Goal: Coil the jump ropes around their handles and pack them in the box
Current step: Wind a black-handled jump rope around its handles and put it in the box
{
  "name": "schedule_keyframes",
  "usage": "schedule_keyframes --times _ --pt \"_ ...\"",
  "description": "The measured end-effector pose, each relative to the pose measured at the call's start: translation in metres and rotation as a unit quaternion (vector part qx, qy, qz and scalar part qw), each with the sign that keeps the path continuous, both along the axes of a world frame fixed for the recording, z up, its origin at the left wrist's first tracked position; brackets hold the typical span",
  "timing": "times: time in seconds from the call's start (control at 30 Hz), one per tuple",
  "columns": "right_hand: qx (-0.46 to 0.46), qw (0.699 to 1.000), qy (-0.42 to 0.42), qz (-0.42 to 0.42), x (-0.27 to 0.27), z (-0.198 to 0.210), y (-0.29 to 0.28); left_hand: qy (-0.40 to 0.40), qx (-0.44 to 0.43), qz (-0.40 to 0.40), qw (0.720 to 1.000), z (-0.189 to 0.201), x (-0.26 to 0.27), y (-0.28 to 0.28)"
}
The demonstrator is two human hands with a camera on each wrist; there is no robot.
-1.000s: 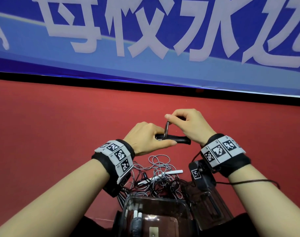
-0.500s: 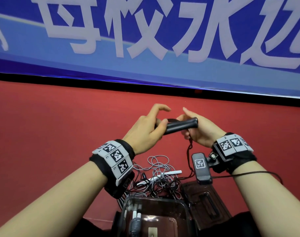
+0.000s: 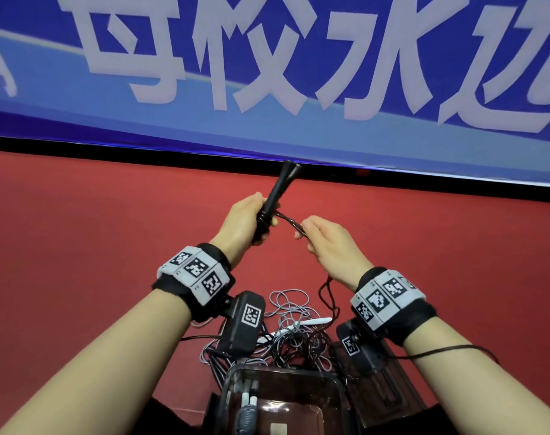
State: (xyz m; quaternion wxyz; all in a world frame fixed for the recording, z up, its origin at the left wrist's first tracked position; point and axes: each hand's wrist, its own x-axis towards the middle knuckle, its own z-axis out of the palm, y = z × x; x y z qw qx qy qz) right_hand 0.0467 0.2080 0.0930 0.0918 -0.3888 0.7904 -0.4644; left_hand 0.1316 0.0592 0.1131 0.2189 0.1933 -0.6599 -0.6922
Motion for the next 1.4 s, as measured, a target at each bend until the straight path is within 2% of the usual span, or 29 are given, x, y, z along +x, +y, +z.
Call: schedule_keyframes --times 0.07,0.13,0.2,0.27,0.33,0.4,0.5,0.67,0.8,0.97,1.1,1.23,1.33,1.4 --pt "-0.003 0.999 0.046 0.017 0.005 0.001 0.001 -0.002 0.068 -0.017 0.998 -0.001 0.001 -0.001" --pt "-0.003 0.997 0.066 0.031 0.007 0.0 0.002 -0.014 0.07 -0.014 0.997 -0.003 0.001 -0.003" --pt "-0.001 0.995 0.088 0.043 0.009 -0.001 0.003 -0.033 0.021 0.026 0.999 -0.006 -0.002 -0.003" --pt "0.001 0.993 0.106 0.051 0.013 0.0 0.003 -0.051 -0.079 0.082 0.992 -0.008 -0.003 -0.003" --pt "0.003 0.992 0.114 0.059 0.017 0.001 0.001 -0.074 -0.207 0.122 0.968 -0.01 -0.001 -0.002" --pt "0.009 0.99 0.118 0.07 0.022 0.003 -0.001 -0.095 -0.294 0.147 0.94 -0.01 0.003 0.002" --pt "0.026 0.988 0.127 0.088 0.028 0.006 -0.001 -0.113 -0.327 0.177 0.921 -0.011 0.005 0.002" --pt "0.048 0.984 0.143 0.095 0.026 0.006 0.001 -0.147 -0.332 0.188 0.913 -0.017 0.002 -0.007" --pt "0.052 0.978 0.177 0.098 0.029 0.009 0.002 -0.185 -0.417 0.179 0.871 -0.019 0.002 -0.004" --pt "0.06 0.979 0.167 0.099 0.024 0.01 0.005 -0.229 -0.485 0.169 0.827 -0.023 0.005 -0.016" --pt "0.023 0.982 0.17 0.078 0.017 0.017 0.009 -0.24 -0.561 0.125 0.783 -0.022 0.007 -0.018" --pt "-0.006 0.985 0.165 0.042 0.001 0.022 0.012 -0.234 -0.611 0.013 0.756 -0.015 0.008 -0.007" --pt "-0.021 0.992 0.114 0.042 -0.01 0.021 0.014 -0.217 -0.602 -0.051 0.767 -0.009 0.012 -0.001" --pt "-0.034 0.996 0.065 0.052 -0.014 0.02 0.014 -0.206 -0.566 -0.088 0.794 -0.007 0.013 0.003"
